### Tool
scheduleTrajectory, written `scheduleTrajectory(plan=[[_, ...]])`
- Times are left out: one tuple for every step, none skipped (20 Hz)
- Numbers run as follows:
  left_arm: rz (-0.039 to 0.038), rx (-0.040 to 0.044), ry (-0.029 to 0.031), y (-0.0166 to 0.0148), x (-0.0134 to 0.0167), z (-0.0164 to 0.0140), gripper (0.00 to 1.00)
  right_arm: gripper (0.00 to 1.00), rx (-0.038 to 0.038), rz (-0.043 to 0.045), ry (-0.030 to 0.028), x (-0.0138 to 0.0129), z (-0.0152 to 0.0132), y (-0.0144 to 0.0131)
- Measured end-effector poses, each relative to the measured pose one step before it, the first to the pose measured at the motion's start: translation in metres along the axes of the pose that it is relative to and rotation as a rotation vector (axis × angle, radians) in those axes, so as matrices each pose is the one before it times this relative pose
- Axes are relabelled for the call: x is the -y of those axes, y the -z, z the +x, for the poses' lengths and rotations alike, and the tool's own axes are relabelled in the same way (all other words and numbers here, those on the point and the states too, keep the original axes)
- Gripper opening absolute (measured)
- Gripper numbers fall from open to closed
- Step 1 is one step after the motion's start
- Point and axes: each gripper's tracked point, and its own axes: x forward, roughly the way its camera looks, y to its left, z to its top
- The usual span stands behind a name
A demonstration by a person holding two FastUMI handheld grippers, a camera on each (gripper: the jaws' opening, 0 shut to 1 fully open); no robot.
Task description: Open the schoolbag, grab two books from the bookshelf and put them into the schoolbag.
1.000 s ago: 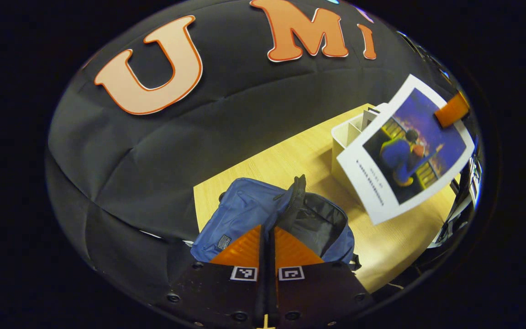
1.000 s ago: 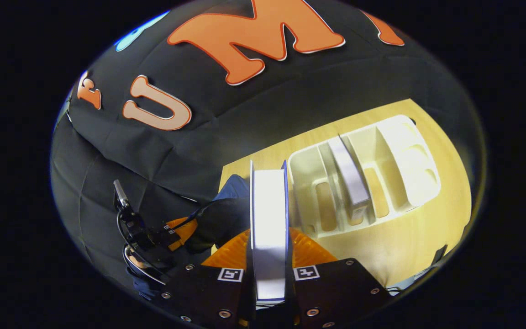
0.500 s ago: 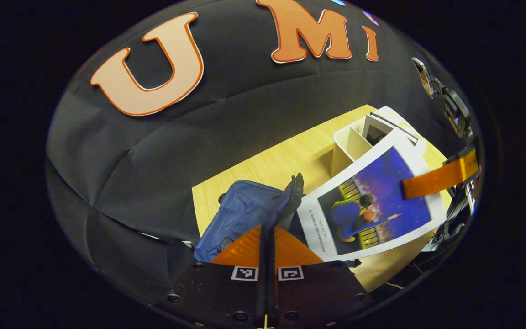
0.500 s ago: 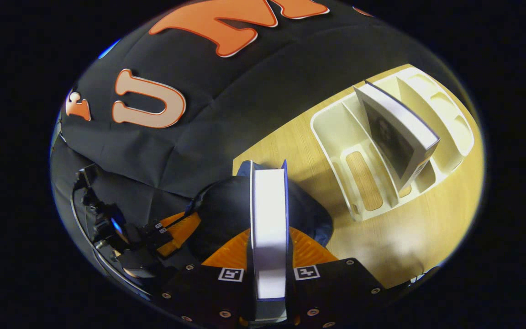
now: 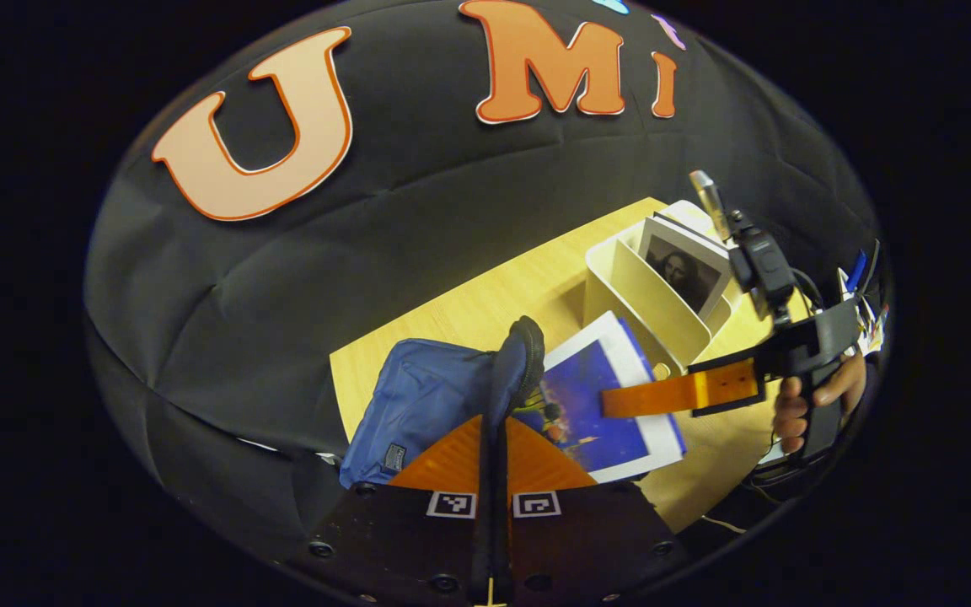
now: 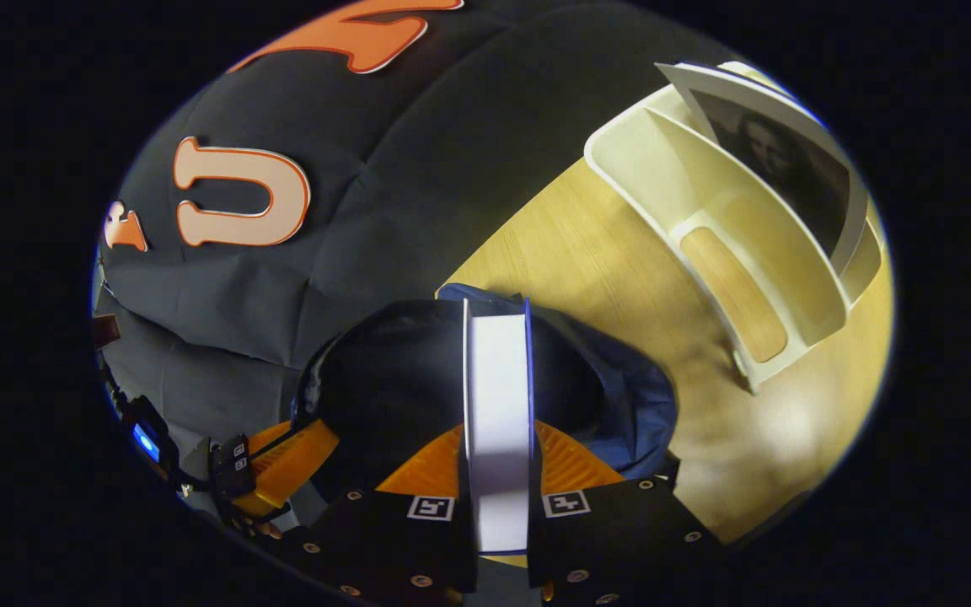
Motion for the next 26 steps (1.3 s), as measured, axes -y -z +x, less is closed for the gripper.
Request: scheduleTrajectory(plan=[[0.00468, 0.00484, 0.01312, -0.00037, 0.00297, -0.00002, 0.01, 0.23, 0.0011, 0.01346, -0.00991, 0.00091, 0.00689, 0.0041], [0.00137, -0.0016, 0.01299, 0.0004, 0.00261, 0.00127, 0.01, 0.23, 0.0048, 0.00979, -0.00465, 0.0007, 0.00918, 0.00254], [-0.01143, 0.00435, 0.01773, 0.00012, 0.0041, -0.00082, 0.01, 0.23, -0.0017, 0.00323, -0.00317, 0.00046, 0.00882, 0.00419], [-0.00404, 0.00157, 0.02143, -0.00037, 0.00504, 0.0007, 0.0, 0.23, 0.004, 0.00504, -0.00577, -0.00027, 0.00931, 0.00248], [-0.00367, 0.00669, 0.01392, 0.00053, 0.00312, 0.00063, 0.01, 0.23, -0.001, 0.00654, -0.00321, -0.001, 0.00531, 0.0044], [-0.00185, 0.00317, 0.00836, -0.00035, 0.00093, 0.00151, 0.01, 0.23, 0.00479, 0.00839, -0.00636, 0.00039, 0.00901, 0.00292], [-0.00224, 0.00107, 0.00913, -0.00018, 0.00212, 0.00064, 0.01, 0.23, 0.00798, 0.01734, -0.00715, 0.00241, 0.00966, 0.00315], [0.00216, 0.0036, 0.0098, 0.00081, 0.00286, 0.00094, 0.01, 0.23, 0.00301, 0.01356, -0.00566, 0.00168, 0.00851, 0.00533], [-0.00291, 0.00164, 0.00748, 0.00151, 0.00134, 0.00063, 0.01, 0.24, 0.00428, 0.00409, 0.00081, 0.00342, 0.00621, 0.00406], [-0.00498, -0.00324, 0.00799, 0.00186, 0.00231, -0.00012, 0.01, 0.25, -0.0026, 0.00035, -0.00273, 0.00037, 0.00727, 0.00348], [-0.00497, 0.00401, 0.00179, 0.00169, 0.0005, -0.00092, 0.01, 0.27, -0.00347, 0.00523, -0.00845, -0.00334, 0.0034, 0.001], [-0.00905, 0.00052, 0.0049, 0.00074, 0.00131, 0.00024, 0.01, 0.31, 0.01025, -0.00354, -0.01091, -0.00393, -0.00144, -0.00196], [-0.00141, 0.0033, -0.00499, -0.00006, -0.0018, 0.00001, 0.01, 0.47, 0.0115, -0.01032, -0.00183, -0.00296, 0.00642, -0.00117], [-0.00075, 0.00403, -0.0062, -0.00138, -0.00207, -0.00042, 0.01, 0.56, -0.01267, -0.0182, 0.02079, 0.00163, -0.00071, 0.00078], [0.00354, -0.00114, -0.00893, 0.00026, -0.00244, -0.00142, 0.01, 0.65, -0.00528, -0.01592, 0.02286, 0.00289, -0.00135, -0.00001], [-0.00202, -0.0003, -0.00439, 0.00062, -0.00165, -0.00081, 0.01, 0.75, -0.00879, -0.00831, 0.01173, 0.00395, -0.00313, -0.00181], [0.00053, 0.00261, -0.00086, 0.00049, -0.0007, 0.00161, 0.01, 0.84, 0.00238, -0.00816, 0.01324, 0.00497, -0.0041, -0.00213], [-0.00699, -0.00484, 0.00126, 0.00099, 0.00136, 0.00058, 0.01, 0.96, 0.00201, -0.00728, 0.00968, 0.00177, -0.00695, -0.00324], [-0.00806, -0.00238, 0.00389, 0.00227, 0.00053, 0.00134, 0.01, 0.97, 0.00557, -0.00968, 0.00924, -0.00175, -0.00723, -0.00594], [-0.00363, -0.00241, 0.00081, 0.00077, 0.00093, 0.00205, 0.01, 0.97, -0.00273, -0.01698, 0.0178, 0.00307, -0.0093, -0.00336], [-0.00096, 0.00133, 0.00135, 0.00078, 0.0013, 0.00192, 0.01, 0.96, 0.01834, -0.0266, -0.0047, 0.00028, -0.00621, -0.00683], [0.00249, 0.00007, 0.00118, 0.00089, 0.00085, 0.001, 0.01, 0.97, 0.01327, -0.03434, 0.0189, 0.00445, -0.01088, -0.0067], [-0.00024, -0.00112, -0.0012, 0.00205, 0.00117, 0.00039, 0.01, 0.96, 0.02351, -0.03667, -0.00078, 0.0008, -0.01342, -0.00972], [-0.00131, 0.00084, 0.00011, 0.00078, 0.00057, 0.00102, 0.01, 0.97, 0.02115, -0.04798, 0.01506, 0.00501, -0.01518, -0.01071], [-0.00296, 0.00132, 0.00006, 0.00184, 0.00072, 0.00015, 0.01, 0.97, 0.01927, -0.05184, 0.01057, 0.00015, -0.0132, -0.0116], [-0.00298, -0.00003, 0.0006, 0.00036, 0.00155, 0.00003, 0.01, 0.97, 0.02348, -0.05371, 0.02133, 0.00301, -0.01435, -0.01257]])
